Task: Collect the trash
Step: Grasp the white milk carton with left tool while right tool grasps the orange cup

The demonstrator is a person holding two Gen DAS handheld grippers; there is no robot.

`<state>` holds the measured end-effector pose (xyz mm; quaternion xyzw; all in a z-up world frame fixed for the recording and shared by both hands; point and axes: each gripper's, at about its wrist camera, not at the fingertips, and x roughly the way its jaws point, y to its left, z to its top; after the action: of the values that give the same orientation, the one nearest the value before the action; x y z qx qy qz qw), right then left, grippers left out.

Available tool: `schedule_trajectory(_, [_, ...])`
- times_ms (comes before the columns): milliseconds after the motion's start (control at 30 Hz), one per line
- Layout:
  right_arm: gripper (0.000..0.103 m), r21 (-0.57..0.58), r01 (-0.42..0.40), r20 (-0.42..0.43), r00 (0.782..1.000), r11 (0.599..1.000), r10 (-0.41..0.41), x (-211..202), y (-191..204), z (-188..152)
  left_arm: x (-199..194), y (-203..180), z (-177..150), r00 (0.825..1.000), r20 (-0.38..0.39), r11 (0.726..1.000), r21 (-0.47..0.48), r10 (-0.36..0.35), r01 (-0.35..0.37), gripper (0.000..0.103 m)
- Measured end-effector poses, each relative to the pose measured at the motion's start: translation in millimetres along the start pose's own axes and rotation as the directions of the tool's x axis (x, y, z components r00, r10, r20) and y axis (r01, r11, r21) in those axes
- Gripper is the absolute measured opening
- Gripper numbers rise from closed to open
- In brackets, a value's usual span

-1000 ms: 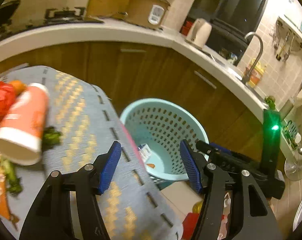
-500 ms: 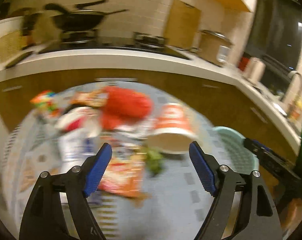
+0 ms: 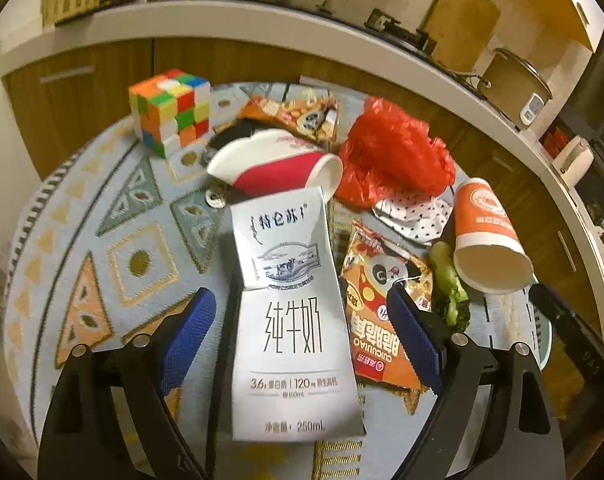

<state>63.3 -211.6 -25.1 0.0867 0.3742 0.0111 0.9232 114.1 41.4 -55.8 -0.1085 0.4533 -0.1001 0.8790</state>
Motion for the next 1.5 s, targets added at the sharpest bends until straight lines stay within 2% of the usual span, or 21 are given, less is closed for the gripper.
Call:
schedule_trajectory(33, [0.039, 0.002, -0.002, -0.004, 1.000, 1.000, 0.002, 2, 1, 3, 4, 1, 0, 1.000, -0.009, 1.000, -0.001, 0.005, -0.005, 0.085])
schedule_trajectory(100, [0.055, 0.015, -0.012, -0.010, 1.000, 1.000, 0.012, 7, 1, 8, 10, 0, -1, 1.000, -0.020, 1.000, 0.004, 0.020, -0.020, 0.082])
schedule_trajectory(167, [0.056, 0.028, -0.023, -0.022, 0.999, 0.999, 0.024, 14, 1, 14, 15, 3, -3, 0.999, -0.035, 1.000, 0.000, 0.012, -0.012, 0.071])
schedule_trajectory(200, [0.058, 0.035, -0.027, -0.028, 0.999, 0.999, 0.028, 17, 1, 17, 18, 4, -3, 0.999, -0.036, 1.000, 0.000, 0.013, -0.013, 0.070])
schedule_trajectory(267, [0.063, 0.068, -0.043, -0.049, 0.998, 0.997, 0.046, 27, -1, 22, 19, 4, -2, 0.999, -0.028, 1.000, 0.014, 0.024, -0.024, 0.058])
schedule_trajectory(333, [0.063, 0.116, -0.073, -0.067, 0.994, 0.991, 0.081, 36, -5, 25, 18, 4, -3, 0.999, -0.029, 0.999, 0.029, 0.022, -0.021, 0.053])
schedule_trajectory(467, [0.066, 0.178, -0.124, -0.082, 0.987, 0.976, 0.140, 43, -8, 32, 17, 4, -5, 1.000, -0.026, 0.999, 0.041, 0.009, -0.008, 0.053])
schedule_trajectory(633, [0.065, 0.175, -0.086, -0.102, 0.989, 0.981, 0.105, 53, -4, 38, 13, 7, -10, 1.000, -0.013, 0.999, 0.034, -0.024, 0.024, 0.052])
schedule_trajectory(667, [0.058, 0.173, -0.080, -0.102, 0.990, 0.982, 0.099, 54, -3, 38, 11, 8, -11, 0.999, -0.009, 0.999, 0.029, -0.032, 0.032, 0.052])
schedule_trajectory(700, [0.045, 0.173, -0.077, -0.103, 0.990, 0.982, 0.096, 55, -3, 38, 10, 9, -11, 0.999, -0.003, 0.999, 0.024, -0.041, 0.041, 0.052])
schedule_trajectory(800, [0.021, 0.154, -0.070, -0.088, 0.993, 0.986, 0.085, 51, 0, 36, -1, 10, -12, 0.998, 0.032, 0.998, 0.020, -0.059, 0.058, 0.052])
schedule_trajectory(900, [0.005, 0.143, -0.061, -0.063, 0.995, 0.988, 0.071, 44, 0, 36, -14, 9, -11, 0.994, 0.071, 0.997, 0.019, -0.080, 0.079, 0.052])
schedule_trajectory(1133, [0.002, 0.116, -0.030, 0.029, 0.999, 0.993, 0.027, 15, -2, 39, -48, -12, -6, 0.981, 0.170, 0.995, 0.056, -0.093, 0.085, 0.052])
schedule_trajectory(1300, [0.002, 0.107, -0.004, 0.104, 0.995, 0.994, -0.007, -18, -10, 43, -72, -40, -4, 0.962, 0.228, 0.985, 0.114, -0.149, 0.126, 0.052])
schedule_trajectory(1500, [0.002, 0.132, 0.049, 0.181, 0.981, 0.990, -0.072, -59, -35, 42, -82, -84, -6, 0.948, 0.240, 0.966, 0.200, -0.210, 0.163, 0.052])
